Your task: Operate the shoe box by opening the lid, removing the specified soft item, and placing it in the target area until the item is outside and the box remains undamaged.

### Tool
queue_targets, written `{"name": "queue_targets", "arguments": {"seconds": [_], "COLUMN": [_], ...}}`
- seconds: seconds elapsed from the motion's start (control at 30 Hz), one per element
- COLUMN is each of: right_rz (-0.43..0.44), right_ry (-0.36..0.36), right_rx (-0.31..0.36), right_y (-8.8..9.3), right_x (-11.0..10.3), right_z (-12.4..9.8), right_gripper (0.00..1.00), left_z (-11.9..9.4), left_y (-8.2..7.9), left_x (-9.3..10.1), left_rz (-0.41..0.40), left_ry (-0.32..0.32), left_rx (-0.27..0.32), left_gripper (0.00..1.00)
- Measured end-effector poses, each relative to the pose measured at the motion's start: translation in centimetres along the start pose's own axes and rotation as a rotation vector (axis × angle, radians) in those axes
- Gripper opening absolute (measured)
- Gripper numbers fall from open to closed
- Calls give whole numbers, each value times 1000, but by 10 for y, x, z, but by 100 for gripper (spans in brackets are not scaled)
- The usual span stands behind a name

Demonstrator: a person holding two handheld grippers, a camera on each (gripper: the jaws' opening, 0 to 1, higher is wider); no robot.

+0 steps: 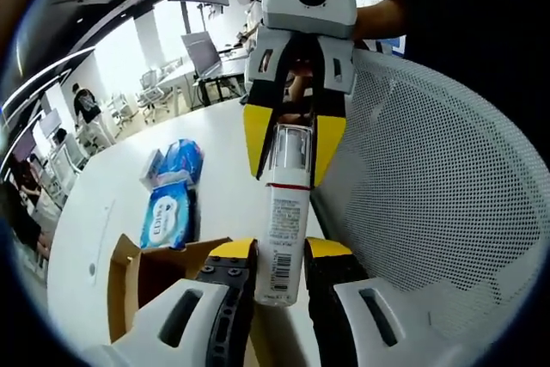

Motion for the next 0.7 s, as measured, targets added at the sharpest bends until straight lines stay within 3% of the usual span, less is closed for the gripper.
{"name": "queue_targets", "arguments": {"seconds": [0.23,0.4,0.7], "right_rz": [-4,-9,-28], "right_ry": [-11,-25,-39], "right_rx": [-9,-18,-37], "right_y": [1,2,3], "right_x": [0,1,8], "right_z": [0,1,2], "right_gripper": [16,16,16], "left_z": [1,-2,-14], "left_y": [1,2,7], "left_x": [-1,-6,-13], "left_rz": [-55,-70,-108], "left_ry": [-19,-64,-148], "left_rx": [-7,-8,14], "left_gripper": [24,34,41]}}
Point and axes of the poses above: the point that each gripper's makers call its tool centre point, and the gripper's own axes: z roughly forward along the fingers, x roughly to its right, y roughly out of its underside, the point moved 5 cm from there along -z, roughly backward along the fingers, and after that the axes turned 2 degrees about z, right-handed, at the moved point
